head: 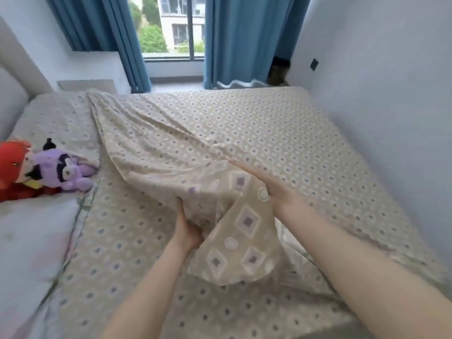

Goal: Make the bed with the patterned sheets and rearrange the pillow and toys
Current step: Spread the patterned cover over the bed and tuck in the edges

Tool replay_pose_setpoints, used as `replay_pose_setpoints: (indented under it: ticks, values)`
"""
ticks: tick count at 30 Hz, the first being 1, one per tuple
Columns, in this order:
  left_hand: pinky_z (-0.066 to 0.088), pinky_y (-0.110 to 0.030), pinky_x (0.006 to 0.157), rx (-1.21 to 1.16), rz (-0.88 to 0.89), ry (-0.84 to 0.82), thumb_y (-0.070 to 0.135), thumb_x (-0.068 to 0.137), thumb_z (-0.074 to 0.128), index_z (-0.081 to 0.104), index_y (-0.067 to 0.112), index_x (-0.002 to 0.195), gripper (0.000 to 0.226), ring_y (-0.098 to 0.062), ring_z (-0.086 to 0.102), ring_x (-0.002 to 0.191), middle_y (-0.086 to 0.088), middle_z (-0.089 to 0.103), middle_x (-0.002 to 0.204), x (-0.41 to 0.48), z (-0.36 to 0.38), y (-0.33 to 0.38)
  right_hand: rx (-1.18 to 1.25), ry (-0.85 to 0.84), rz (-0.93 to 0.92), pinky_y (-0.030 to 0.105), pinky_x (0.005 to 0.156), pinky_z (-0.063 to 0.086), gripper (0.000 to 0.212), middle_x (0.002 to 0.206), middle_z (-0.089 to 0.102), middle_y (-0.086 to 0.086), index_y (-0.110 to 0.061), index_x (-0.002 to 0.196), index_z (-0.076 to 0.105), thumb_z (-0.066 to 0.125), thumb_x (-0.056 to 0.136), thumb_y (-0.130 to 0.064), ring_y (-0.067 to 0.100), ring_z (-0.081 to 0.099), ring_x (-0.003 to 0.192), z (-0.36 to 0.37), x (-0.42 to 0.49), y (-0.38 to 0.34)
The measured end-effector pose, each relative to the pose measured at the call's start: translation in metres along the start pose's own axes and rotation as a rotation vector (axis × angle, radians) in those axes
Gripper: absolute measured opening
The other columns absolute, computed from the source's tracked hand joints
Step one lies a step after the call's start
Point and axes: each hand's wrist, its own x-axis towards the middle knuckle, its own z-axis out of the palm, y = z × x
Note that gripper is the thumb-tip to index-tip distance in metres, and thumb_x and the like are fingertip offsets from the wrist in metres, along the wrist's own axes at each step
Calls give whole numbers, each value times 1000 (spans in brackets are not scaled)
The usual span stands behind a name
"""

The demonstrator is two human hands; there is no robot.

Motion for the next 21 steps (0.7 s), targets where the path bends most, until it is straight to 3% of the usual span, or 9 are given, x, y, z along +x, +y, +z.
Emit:
replay_pose_setpoints:
  ticks: [1,3,5,9,12,15,18,20,21]
  values:
    - [43,-53,98,-6,-12,19,87,65,47,54,14,127,96,-35,55,120,-16,60,128,-2,0,5,20,33,-63,26,95,39,67,118,51,22,-21,139,45,67,76,-18,31,51,108,3,-3,7]
    - [44,-54,98,-4,-60,29,83,67,53,54,13,127,93,-37,56,119,-17,59,128,-9,2,11,48,202,-176,21,73,44,27,83,55,17,-17,101,70,44,94,-13,20,57,78,4,-4,17]
    - [47,-53,95,45,-138,18,74,72,60,56,11,128,84,-37,58,116,-18,60,128,-22,3,14,32,324,-229,21,55,43,47,57,49,8,-15,70,69,34,101,-18,14,51,54,0,-4,26]
    - [58,-38,77,223,-156,102,34,75,75,63,4,118,54,-27,69,98,-15,69,110,-47,-5,35,95,402,-223,23,50,50,48,48,54,2,-15,56,64,49,94,-41,14,55,45,-2,1,32]
    - [54,-23,52,376,-163,91,22,83,67,64,4,111,34,-15,71,71,-8,73,87,-68,-4,61,94,557,-204,32,67,54,35,65,65,6,-11,77,67,56,92,-42,19,63,60,-7,13,30]
    - [54,-22,51,711,-192,184,24,85,66,69,9,111,30,-11,70,69,-4,73,89,-90,0,80,-11,647,-78,30,68,50,32,67,63,2,-14,75,66,58,93,-39,16,60,63,-10,27,41]
    - [54,-20,51,844,-181,232,23,89,63,67,9,114,29,-10,69,67,-3,72,87,-107,3,97,-226,741,49,27,61,42,29,68,60,3,-12,80,61,52,97,-32,16,55,62,-9,39,63]
    - [55,-22,55,869,-181,225,22,91,61,64,7,118,31,-12,68,73,-7,70,95,-116,4,106,-346,821,49,28,56,43,21,81,62,8,-7,113,57,51,95,-16,18,55,63,-5,48,76]
    - [55,-24,60,886,-185,216,21,92,59,62,6,120,32,-14,67,79,-9,68,101,-120,4,111,-415,849,40,27,56,44,40,96,60,13,-9,132,46,50,92,-8,20,55,66,-4,54,82]
